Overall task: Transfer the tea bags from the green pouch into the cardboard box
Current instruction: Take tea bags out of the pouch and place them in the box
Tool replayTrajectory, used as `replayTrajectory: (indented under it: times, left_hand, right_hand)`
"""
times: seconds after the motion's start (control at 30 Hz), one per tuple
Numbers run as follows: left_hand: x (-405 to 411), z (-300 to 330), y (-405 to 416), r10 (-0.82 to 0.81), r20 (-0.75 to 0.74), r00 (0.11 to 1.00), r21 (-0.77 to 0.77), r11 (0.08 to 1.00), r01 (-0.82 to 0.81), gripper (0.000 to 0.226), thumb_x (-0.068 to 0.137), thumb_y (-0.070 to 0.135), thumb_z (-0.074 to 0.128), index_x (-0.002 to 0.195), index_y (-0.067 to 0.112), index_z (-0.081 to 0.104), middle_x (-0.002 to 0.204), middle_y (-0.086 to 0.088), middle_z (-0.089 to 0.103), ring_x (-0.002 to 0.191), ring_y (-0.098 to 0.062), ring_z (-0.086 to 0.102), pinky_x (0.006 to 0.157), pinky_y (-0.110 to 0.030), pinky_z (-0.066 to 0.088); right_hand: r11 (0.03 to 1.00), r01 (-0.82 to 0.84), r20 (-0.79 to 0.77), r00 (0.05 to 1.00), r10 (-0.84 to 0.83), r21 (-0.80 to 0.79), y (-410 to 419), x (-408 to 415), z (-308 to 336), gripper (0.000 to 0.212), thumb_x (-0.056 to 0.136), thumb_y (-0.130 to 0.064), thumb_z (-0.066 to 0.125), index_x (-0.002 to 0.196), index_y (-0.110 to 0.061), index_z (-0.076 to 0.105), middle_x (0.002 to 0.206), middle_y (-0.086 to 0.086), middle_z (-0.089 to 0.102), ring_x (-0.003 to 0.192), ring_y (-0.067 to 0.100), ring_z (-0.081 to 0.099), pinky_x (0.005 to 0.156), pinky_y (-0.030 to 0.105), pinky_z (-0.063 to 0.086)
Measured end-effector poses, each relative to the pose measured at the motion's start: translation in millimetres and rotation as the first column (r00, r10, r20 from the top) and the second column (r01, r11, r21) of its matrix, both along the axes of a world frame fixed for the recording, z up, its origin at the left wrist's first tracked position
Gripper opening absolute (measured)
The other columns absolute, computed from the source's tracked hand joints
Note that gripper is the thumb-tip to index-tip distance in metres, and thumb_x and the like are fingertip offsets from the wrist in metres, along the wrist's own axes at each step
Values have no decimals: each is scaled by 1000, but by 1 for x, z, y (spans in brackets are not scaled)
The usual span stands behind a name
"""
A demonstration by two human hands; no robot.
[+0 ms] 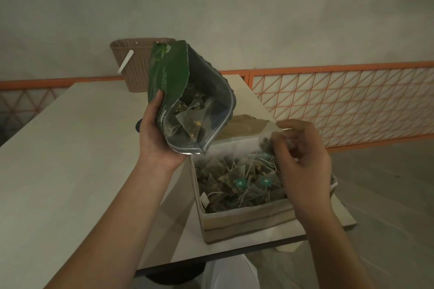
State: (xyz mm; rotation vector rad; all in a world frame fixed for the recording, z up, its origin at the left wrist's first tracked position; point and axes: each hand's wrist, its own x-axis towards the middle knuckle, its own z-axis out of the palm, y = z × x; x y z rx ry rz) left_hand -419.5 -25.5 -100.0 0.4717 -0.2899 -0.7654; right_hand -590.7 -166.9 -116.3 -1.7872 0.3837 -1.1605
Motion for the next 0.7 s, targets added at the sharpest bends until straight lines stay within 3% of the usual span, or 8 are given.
replayTrajectory:
  times: [0.17, 0.2, 0.27, 0.37, 0.47, 0.57, 0.63, 0.7]
  left_hand:
    - [-2, 2, 3, 9, 6, 1000, 14, 1000, -9, 50, 101, 49, 43, 138, 19, 58, 136, -9, 63, 116, -33, 65, 91, -47, 57]
    - [-3, 2, 3, 8, 6, 1000, 18, 1000, -8, 51, 101, 49, 43, 142, 20, 56, 136, -9, 62, 116, -33, 65, 90, -46, 58]
    - [-4, 3, 2, 6, 7, 1000, 29, 1000, -6, 56, 100, 49, 44, 148, 21, 50, 137, -8, 61, 117, -32, 64, 89, -46, 58]
    - [-5, 2, 0, -3, 8, 1000, 42, 999, 3, 57, 100, 49, 44, 151, 22, 47, 138, -8, 61, 118, -32, 63, 90, -46, 58]
    - [-7, 2, -3, -18, 1, 1000, 46, 999, 18, 56, 99, 50, 46, 147, 22, 51, 135, -8, 64, 114, -33, 66, 89, -45, 58]
    - [-9, 3, -4, -19, 5, 1000, 44, 999, 19, 58, 100, 50, 45, 150, 22, 48, 134, -9, 63, 111, -33, 67, 86, -45, 59]
    - [-8, 4, -4, -14, 15, 1000, 49, 999, 14, 59, 101, 50, 44, 152, 22, 45, 135, -9, 62, 113, -33, 66, 86, -45, 58]
    - [-8, 5, -4, -17, 2, 1000, 49, 999, 17, 58, 100, 50, 45, 151, 22, 46, 137, -9, 61, 115, -33, 64, 88, -46, 58]
  right_hand:
    - [999, 21, 42, 999, -20, -27, -6, -6, -4, 27, 94, -4, 57, 118, -16, 56, 93, -4, 60, 68, 11, 59, 57, 13, 44]
    - [997, 18, -5, 1000, -18, -69, -10, -8, -5, 29, 93, -3, 58, 119, -17, 56, 95, -3, 59, 71, 9, 59, 58, 14, 46]
    - [967, -16, -251, 967, -50, -253, -21, -11, -11, 28, 91, -7, 62, 115, -21, 63, 104, -4, 57, 86, 9, 59, 69, 19, 52]
    - [862, -133, -530, 830, -173, -489, -26, -12, -19, 21, 87, -24, 67, 107, -24, 72, 118, -7, 56, 109, 11, 52, 83, 17, 42]
    - [851, -277, -629, 773, -78, -446, -19, -11, -13, 27, 91, -41, 60, 114, -32, 69, 122, -14, 58, 113, 6, 51, 89, 24, 45]
    - [804, -473, -755, 654, 45, -361, -16, -8, -8, 29, 93, -51, 49, 111, -38, 67, 111, -20, 63, 99, -1, 56, 85, 27, 48]
    - [798, -435, -719, 695, 4, -417, -12, -4, -4, 35, 90, -54, 45, 99, -32, 71, 100, -14, 65, 91, 5, 58, 83, 34, 50]
    - [822, -276, -543, 838, -48, -498, -2, 1, 8, 32, 88, -47, 46, 96, -28, 70, 99, -10, 65, 92, 9, 60, 82, 35, 51]
